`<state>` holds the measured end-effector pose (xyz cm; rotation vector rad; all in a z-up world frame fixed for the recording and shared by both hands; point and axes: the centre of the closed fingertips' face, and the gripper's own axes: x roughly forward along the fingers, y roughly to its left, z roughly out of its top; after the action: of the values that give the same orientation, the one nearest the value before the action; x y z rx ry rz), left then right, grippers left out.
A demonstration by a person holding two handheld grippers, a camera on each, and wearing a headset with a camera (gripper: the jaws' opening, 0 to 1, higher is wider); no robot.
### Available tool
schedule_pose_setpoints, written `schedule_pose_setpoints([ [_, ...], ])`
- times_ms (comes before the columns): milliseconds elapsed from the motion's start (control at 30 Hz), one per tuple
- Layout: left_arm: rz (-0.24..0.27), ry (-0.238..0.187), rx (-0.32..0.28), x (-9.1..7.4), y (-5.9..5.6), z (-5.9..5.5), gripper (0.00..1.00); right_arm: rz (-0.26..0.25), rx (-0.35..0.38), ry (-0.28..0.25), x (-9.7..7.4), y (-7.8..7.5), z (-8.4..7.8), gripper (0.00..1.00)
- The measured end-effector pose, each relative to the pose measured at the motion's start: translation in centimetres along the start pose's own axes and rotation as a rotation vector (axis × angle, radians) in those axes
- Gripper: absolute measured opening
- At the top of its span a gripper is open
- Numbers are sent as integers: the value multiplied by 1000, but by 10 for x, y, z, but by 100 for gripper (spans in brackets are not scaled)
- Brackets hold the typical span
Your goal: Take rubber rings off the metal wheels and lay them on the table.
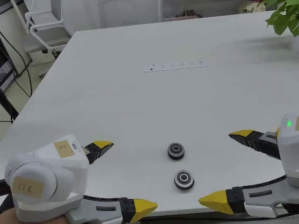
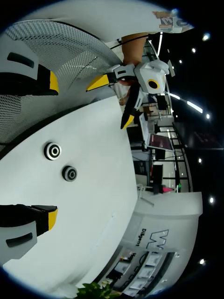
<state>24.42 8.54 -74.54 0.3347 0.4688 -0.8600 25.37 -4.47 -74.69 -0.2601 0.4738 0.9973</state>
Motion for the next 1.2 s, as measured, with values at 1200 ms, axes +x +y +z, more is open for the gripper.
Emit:
schedule_pose_setpoints([
  [1200,26,-56,-25,-5,6,9,91,-4,8,36,2,-1,-8,93],
])
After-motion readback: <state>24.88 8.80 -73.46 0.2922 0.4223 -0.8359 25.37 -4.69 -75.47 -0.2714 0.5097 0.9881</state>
